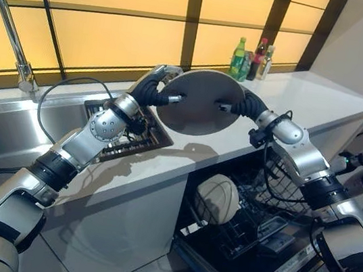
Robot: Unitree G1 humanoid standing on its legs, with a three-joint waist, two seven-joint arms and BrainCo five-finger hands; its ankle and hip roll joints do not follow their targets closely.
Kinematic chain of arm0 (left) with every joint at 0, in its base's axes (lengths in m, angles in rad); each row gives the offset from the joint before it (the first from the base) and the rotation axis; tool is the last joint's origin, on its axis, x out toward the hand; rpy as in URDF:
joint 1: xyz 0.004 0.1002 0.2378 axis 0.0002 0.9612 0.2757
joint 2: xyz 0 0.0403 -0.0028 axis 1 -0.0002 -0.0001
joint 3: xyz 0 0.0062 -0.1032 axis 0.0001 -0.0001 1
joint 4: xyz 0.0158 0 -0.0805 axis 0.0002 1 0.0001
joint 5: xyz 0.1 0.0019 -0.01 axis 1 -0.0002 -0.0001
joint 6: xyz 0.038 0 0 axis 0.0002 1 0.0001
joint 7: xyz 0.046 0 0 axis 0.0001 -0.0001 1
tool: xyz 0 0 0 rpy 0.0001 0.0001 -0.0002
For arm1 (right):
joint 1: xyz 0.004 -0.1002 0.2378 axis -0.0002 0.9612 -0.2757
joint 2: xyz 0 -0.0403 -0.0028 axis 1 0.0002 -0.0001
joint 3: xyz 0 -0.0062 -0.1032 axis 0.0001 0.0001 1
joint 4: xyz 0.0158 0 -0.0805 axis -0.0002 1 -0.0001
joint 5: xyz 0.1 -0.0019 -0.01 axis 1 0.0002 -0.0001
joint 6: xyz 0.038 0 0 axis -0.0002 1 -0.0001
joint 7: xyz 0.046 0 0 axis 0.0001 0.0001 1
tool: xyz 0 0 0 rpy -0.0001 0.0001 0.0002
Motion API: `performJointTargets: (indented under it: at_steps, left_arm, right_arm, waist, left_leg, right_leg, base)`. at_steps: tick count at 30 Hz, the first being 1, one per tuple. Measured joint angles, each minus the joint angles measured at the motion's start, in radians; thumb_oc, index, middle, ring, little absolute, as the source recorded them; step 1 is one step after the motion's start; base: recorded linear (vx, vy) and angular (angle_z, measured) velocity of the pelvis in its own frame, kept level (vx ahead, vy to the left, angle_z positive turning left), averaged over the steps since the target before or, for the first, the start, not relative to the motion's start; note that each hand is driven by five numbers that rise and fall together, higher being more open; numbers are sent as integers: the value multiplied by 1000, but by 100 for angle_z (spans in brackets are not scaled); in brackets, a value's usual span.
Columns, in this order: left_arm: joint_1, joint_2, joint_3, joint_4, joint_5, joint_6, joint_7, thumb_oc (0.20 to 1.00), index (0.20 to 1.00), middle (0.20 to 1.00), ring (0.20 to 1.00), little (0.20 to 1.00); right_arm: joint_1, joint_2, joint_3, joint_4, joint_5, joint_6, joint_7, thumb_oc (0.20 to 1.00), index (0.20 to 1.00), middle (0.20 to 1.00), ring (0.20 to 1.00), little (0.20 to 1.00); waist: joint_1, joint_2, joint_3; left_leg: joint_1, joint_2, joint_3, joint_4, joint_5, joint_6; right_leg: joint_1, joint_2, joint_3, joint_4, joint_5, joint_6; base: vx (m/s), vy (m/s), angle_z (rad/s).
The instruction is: Pick up plates and place into dishwasher.
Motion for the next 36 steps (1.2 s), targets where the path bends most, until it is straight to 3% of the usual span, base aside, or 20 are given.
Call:
performJointTargets:
  at_steps: [9,14,20,26,31,36]
  left_arm:
    - [437,-124,200,-218,-266,-10,-164,1000,1000,1000,1000,1000]
    - [552,-132,250,-243,-344,-12,-208,1000,1000,1000,1000,1000]
    - [604,-131,291,-253,-425,-23,-214,1000,1000,1000,1000,1000]
    - [611,-142,280,-266,-563,19,-295,1000,1000,1000,1000,1000]
    - [572,-145,228,-295,-592,34,-322,1000,1000,1000,1000,1000]
    - [477,-144,196,-295,-617,40,-315,1000,1000,1000,1000,1000]
  right_arm:
    - [453,-124,-323,-69,-242,-13,-178,200,200,200,200,200]
    - [585,-184,-437,-55,-318,22,-266,200,200,200,200,200]
    - [618,-197,-484,62,-319,61,-417,200,200,200,200,200]
    - [608,-197,-477,132,-319,105,-479,200,200,200,200,200]
    - [502,-196,-445,267,-317,113,-497,200,200,200,200,200]
    - [292,-196,-375,415,-292,118,-496,200,200,200,200,200]
  waist:
    - [1,0,16]
    - [-3,-7,75]
    - [0,-24,109]
    - [3,-21,144]
    - [3,-12,263]
    - [7,27,349]
  left_leg:
    - [-19,0,20,0,-1,0]
    - [-44,5,17,0,-2,-2]
    - [-51,5,16,0,-1,-2]
    - [-50,5,20,7,0,0]
    - [-76,1,19,84,-30,2]
    - [-158,1,15,192,-67,6]
  right_leg:
    - [-30,3,33,0,0,0]
    - [-57,13,50,0,0,1]
    - [-63,13,52,0,4,6]
    - [-64,11,45,5,4,5]
    - [-71,1,29,42,-1,-2]
    - [-131,-6,15,109,-18,-16]
  base:
    - [20,-43,-8]
    - [-18,-56,-10]
    - [-6,-64,-1]
    - [-83,-51,2]
    - [-128,-60,3]
    - [-135,-7,0]
